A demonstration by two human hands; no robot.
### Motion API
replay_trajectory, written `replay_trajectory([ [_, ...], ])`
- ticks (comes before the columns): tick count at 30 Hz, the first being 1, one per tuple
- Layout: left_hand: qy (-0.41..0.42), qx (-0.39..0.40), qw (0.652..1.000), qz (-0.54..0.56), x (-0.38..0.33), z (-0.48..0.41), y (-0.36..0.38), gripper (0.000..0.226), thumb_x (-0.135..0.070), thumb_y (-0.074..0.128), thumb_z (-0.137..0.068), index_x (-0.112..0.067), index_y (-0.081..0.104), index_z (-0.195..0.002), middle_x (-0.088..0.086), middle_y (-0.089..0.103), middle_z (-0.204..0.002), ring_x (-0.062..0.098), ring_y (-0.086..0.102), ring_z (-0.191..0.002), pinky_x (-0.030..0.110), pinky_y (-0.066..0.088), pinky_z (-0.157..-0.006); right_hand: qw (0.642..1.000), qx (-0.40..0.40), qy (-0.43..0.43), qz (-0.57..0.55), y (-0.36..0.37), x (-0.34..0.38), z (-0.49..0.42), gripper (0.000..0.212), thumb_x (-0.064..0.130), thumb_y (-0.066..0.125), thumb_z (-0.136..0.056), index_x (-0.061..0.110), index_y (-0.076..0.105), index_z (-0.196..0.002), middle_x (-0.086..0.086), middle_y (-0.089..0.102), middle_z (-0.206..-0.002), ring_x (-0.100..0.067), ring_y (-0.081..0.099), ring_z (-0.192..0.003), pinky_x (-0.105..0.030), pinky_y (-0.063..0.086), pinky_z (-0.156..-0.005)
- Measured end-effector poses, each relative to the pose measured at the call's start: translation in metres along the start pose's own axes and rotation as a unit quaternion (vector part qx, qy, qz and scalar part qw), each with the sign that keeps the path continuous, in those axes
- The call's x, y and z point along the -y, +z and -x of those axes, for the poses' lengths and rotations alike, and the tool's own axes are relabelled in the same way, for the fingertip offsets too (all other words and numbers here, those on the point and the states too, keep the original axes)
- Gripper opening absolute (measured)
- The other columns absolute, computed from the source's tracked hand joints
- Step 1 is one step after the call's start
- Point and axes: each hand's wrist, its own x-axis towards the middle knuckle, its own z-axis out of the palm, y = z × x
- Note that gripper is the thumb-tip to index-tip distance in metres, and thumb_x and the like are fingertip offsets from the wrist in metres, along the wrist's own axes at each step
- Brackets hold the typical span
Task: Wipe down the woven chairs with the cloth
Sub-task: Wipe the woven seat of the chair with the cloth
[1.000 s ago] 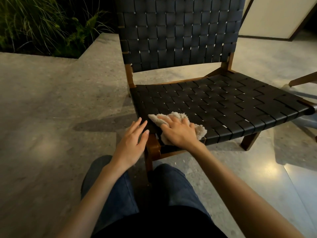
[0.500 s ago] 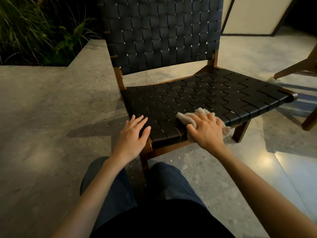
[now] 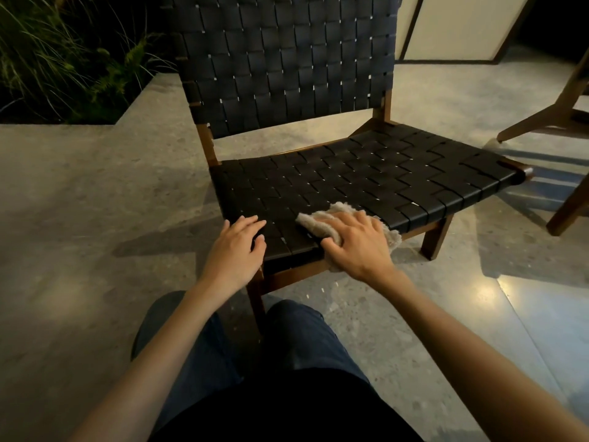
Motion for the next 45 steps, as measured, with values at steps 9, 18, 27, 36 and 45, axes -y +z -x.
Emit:
replay_trajectory([
  [9, -0.016, -0.023, 0.999, 0.039, 0.0, -0.003, 0.004, 0.039, -0.028, 0.035, -0.102, -0.018, 0.047, -0.138, -0.001, 0.038, -0.149, 0.013, 0.021, -0.142, 0.027, 0.011, -0.113, 0.991, -0.038, 0.13, -0.007, -0.007, -0.031, -0.013, 0.056, 0.048, 0.023, -0.088, 0.029, 0.057, -0.129, -0.001, 0.054, -0.132, -0.023, 0.042, -0.116, -0.039, 0.028, -0.096],
  [18, -0.058, -0.052, 0.992, 0.096, 0.045, 0.032, -0.023, 0.04, -0.016, 0.042, -0.1, -0.014, 0.045, -0.139, 0.002, 0.041, -0.147, 0.016, 0.032, -0.139, 0.038, 0.026, -0.115, 0.988, 0.044, -0.034, -0.147, 0.006, 0.108, 0.002, 0.057, 0.048, 0.018, -0.092, 0.033, 0.037, -0.143, 0.001, 0.041, -0.141, -0.023, 0.03, -0.126, -0.038, 0.022, -0.1],
  [27, -0.064, -0.083, 0.992, 0.077, 0.057, 0.045, -0.035, 0.04, -0.009, 0.042, -0.099, -0.014, 0.047, -0.139, 0.001, 0.041, -0.146, 0.012, 0.035, -0.135, 0.018, 0.023, -0.105, 0.954, 0.017, -0.298, -0.007, 0.005, 0.095, 0.012, 0.049, 0.051, 0.027, -0.098, 0.047, 0.022, -0.147, 0.002, 0.028, -0.153, -0.027, 0.041, -0.116, -0.041, 0.036, -0.088],
  [36, -0.048, -0.094, 0.99, 0.089, 0.048, 0.037, -0.036, 0.041, -0.004, 0.037, -0.099, -0.014, 0.048, -0.138, 0.001, 0.042, -0.145, 0.011, 0.035, -0.135, 0.013, 0.022, -0.104, 0.898, -0.125, -0.41, 0.102, 0.03, 0.089, -0.016, 0.049, 0.061, 0.046, -0.089, 0.027, 0.046, -0.125, -0.014, 0.06, -0.124, -0.034, 0.058, -0.091, -0.038, 0.047, -0.068],
  [45, -0.013, -0.099, 0.99, 0.104, 0.026, 0.029, -0.038, 0.043, -0.008, 0.037, -0.1, -0.019, 0.041, -0.141, -0.003, 0.038, -0.148, 0.0, 0.029, -0.133, 0.011, 0.022, -0.102, 0.955, -0.171, -0.24, 0.043, 0.03, 0.07, -0.002, 0.058, 0.065, 0.043, -0.086, 0.02, 0.064, -0.117, -0.011, 0.064, -0.106, -0.03, 0.058, -0.088, -0.034, 0.041, -0.067],
])
